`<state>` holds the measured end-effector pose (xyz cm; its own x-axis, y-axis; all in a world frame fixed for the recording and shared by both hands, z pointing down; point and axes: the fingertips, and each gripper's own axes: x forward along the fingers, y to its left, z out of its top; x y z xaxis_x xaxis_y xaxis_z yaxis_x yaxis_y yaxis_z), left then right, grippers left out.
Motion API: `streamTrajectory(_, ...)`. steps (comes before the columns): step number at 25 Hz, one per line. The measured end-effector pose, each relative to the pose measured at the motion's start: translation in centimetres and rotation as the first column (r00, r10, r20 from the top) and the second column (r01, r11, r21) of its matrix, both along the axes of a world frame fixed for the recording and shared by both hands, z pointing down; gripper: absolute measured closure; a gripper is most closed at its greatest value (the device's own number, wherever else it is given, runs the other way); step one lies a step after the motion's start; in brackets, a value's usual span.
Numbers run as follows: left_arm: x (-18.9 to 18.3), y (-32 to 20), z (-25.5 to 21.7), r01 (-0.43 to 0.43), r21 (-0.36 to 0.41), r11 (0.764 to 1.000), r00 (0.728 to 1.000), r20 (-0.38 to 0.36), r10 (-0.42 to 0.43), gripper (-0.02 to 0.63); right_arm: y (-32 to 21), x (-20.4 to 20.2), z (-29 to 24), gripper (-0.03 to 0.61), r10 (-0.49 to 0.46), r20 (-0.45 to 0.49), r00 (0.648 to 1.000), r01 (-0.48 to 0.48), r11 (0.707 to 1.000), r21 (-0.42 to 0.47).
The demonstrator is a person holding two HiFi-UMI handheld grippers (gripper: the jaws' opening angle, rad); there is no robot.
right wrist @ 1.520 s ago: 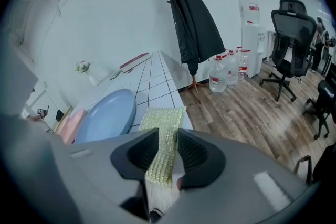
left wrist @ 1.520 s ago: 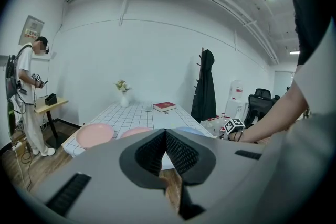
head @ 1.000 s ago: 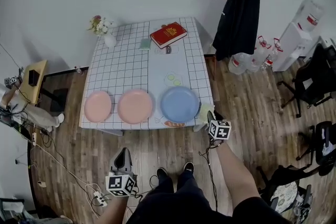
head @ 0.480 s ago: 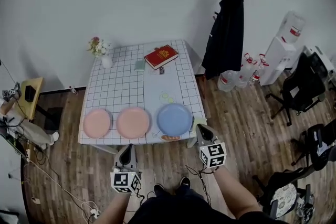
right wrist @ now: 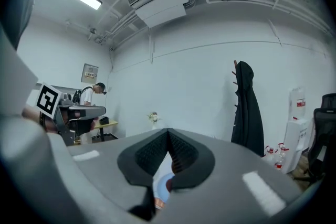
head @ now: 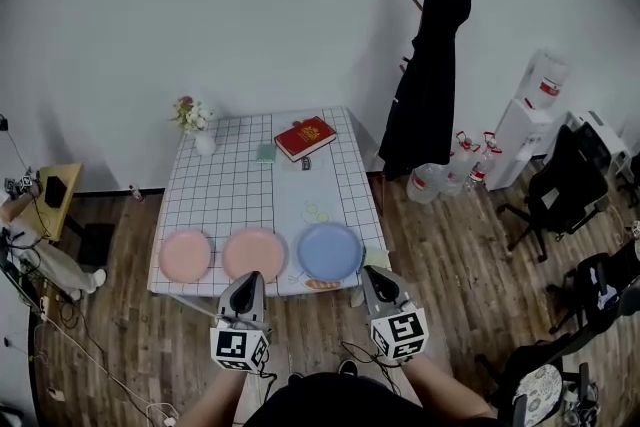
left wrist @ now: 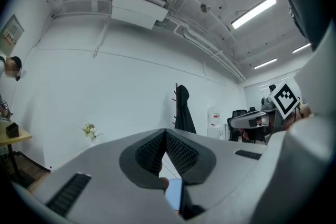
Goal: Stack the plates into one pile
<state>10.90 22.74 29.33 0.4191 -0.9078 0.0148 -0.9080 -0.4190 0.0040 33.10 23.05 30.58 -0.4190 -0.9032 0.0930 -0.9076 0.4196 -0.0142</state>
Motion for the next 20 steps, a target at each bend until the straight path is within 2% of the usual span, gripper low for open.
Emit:
streamTrajectory(3,0.3,0.2,-1.6,-0.019,0.033,0.999,1.000,0.008,0.019,0.618,0.7,-1.0,-0.9,0.572,-0.010,-0.016,1.000,0.011,0.999,0.035)
streamTrajectory(7,0.2,0.0,-1.3,-0.025,0.034,0.999,1.000,-0.005,0.025,0.618,0.7,-1.8,-1.3,0.572,-0.009,-0.029,1.000,0.011,0.998,0.064)
streamTrajectory(20,-0.1,0.8,-0.3,-0.018,0.010,1.000,1.000,-0.001,0.018,0.618,0.9,-2.0,-0.4,0.572,-0.004,-0.022,1.000,0.005,0.999,0.035)
